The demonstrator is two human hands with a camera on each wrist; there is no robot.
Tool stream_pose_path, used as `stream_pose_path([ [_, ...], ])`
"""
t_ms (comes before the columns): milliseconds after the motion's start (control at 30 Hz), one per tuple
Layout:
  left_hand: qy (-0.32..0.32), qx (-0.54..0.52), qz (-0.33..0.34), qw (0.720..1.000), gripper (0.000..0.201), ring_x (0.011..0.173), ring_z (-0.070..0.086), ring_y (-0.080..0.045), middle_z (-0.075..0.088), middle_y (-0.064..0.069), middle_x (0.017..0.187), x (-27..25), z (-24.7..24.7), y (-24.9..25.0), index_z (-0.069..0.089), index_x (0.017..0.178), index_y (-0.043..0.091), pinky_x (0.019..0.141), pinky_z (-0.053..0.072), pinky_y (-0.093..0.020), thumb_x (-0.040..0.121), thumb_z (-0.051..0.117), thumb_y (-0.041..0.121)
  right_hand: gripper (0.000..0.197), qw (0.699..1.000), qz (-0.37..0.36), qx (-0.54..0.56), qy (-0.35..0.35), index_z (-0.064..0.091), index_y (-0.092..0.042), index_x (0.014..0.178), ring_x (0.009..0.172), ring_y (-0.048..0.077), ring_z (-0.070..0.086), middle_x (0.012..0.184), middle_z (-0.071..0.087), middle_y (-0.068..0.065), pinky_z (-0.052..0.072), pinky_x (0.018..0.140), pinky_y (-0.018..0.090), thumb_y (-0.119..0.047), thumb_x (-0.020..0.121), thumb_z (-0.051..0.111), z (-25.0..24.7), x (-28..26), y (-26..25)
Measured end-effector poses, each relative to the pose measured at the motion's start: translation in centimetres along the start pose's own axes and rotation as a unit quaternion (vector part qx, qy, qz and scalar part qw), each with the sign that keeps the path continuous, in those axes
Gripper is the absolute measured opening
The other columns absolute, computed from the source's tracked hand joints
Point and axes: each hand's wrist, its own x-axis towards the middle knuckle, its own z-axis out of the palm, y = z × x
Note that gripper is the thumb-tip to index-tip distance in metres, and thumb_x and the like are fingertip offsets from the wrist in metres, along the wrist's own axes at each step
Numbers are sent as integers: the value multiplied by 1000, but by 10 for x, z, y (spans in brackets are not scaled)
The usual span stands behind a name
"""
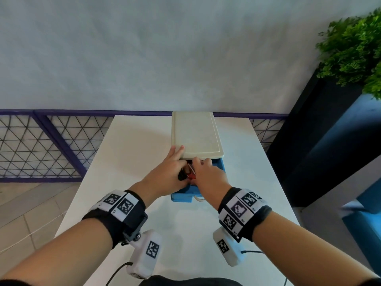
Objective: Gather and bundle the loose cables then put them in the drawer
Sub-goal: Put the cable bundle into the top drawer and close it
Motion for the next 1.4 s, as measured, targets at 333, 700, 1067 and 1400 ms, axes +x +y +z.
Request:
stream_pose_path([
  [333, -131, 131, 17, 983, 127, 146, -10, -17, -4, 2, 158, 7, -16, 12, 0, 149, 24, 119, -5, -47, 53, 74, 66, 32, 989, -50, 136, -30, 50, -14, 107, 99, 24, 53, 112, 55, 5, 49, 83, 39, -42, 92, 56, -60, 28, 38],
  [700, -43, 172, 17, 984, 93, 118, 42, -22, 42, 1, 131, 21, -20, 13, 41, 132, 20, 95, 43, -40, 55, 77, 56, 39, 984, -96, 149, -6, 51, -11, 121, 114, 25, 45, 122, 48, 6, 46, 90, 40, -31, 89, 60, -35, 48, 37],
  [1067, 139, 243, 54, 959, 28, 79, 52, -26, 55, -4, 90, 41, 0, 9, 54, 90, 15, 59, 30, -31, 69, 71, 7, 39, 984, -103, 143, 31, 49, -14, 119, 112, 22, 45, 120, 47, 2, 43, 81, 33, -36, 90, 62, -27, 45, 43],
  [1400, -18, 56, 7, 998, 53, 129, 41, -15, 37, 8, 143, -1, -22, 6, 41, 136, 26, 106, 36, -33, 86, 59, 31, 55, 972, -116, 200, -55, 34, -18, 145, 138, 22, 32, 153, 31, 2, 31, 111, 37, -32, 96, 52, -29, 10, 59],
])
